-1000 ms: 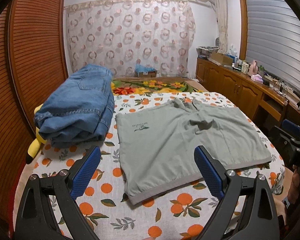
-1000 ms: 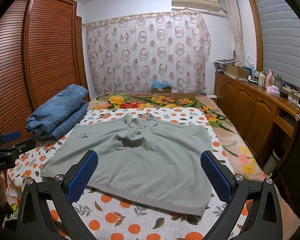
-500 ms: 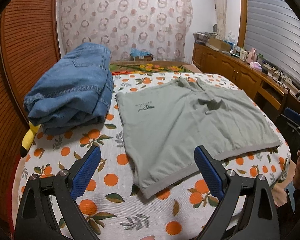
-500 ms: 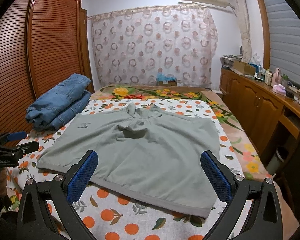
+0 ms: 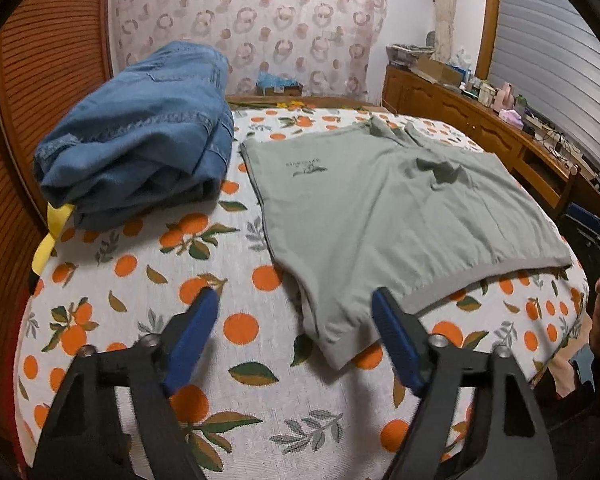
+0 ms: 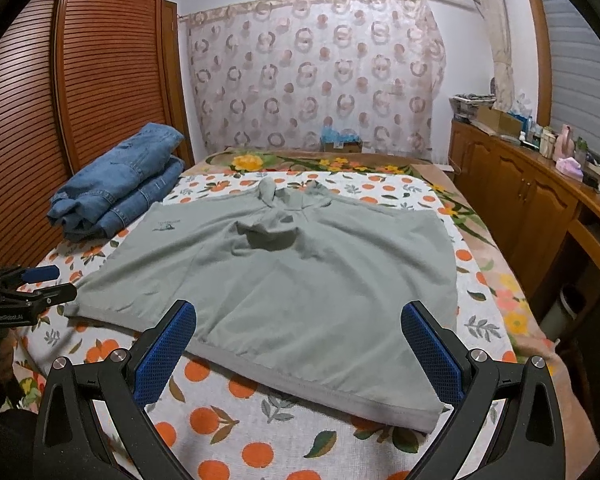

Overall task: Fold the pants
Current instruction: 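Lower the left tool to the shorts' hem and close it on the fabric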

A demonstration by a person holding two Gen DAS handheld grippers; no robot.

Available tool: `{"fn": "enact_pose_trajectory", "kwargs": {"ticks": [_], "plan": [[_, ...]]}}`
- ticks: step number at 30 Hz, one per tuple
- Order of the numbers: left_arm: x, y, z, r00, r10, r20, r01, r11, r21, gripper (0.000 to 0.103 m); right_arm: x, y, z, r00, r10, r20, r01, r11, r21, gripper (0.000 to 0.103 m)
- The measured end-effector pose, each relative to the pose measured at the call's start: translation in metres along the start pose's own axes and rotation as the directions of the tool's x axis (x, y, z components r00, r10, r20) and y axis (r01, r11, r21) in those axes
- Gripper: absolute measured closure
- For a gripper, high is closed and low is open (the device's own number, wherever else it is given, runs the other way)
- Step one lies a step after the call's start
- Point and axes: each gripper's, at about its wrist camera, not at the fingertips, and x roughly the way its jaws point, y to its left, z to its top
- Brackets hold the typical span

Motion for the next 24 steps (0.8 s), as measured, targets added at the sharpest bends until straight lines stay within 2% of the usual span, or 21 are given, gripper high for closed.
{"fn": "enact_pose_trajectory", "kwargs": {"ticks": [3,7,12,13,19,24], "plan": [[0.002,0.000,-0.003,1.000,-0.020,-0.016,0.020,1.000,0.006,0.040,0.003,0.001,0.002,1.000,0.000,-0.013,0.000,1.000,-0.011,0.001],[0.007,0.003,-0.009,0.998,-0.050,-0.037,0.050,0.999,-0.006,0.050,0.005,0.002,0.003,1.000,0.005,-0.021,-0.005,1.000,-0.017,0.001],[0.009,0.003,-0.009,0.997,-0.071,-0.041,0.071,0.997,-0.002,0.054,0.006,-0.001,0.002,0.999,0.010,-0.035,-0.010,1.000,-0.012,0.001],[0.009,0.002,-0.009,0.996,-0.077,-0.040,0.077,0.997,0.001,0.063,0.006,-0.001,0.003,0.999,0.010,-0.036,-0.010,1.000,-0.012,0.001],[0.011,-0.002,-0.007,0.994,-0.103,-0.042,0.103,0.995,0.012,0.084,0.008,-0.003,0.002,0.999,0.023,-0.042,-0.023,1.000,-0.009,0.001],[0.008,-0.004,-0.005,0.993,-0.116,-0.029,0.116,0.993,0.012,0.093,0.015,-0.005,0.000,0.997,0.041,-0.061,-0.041,0.999,-0.007,0.001]]}}
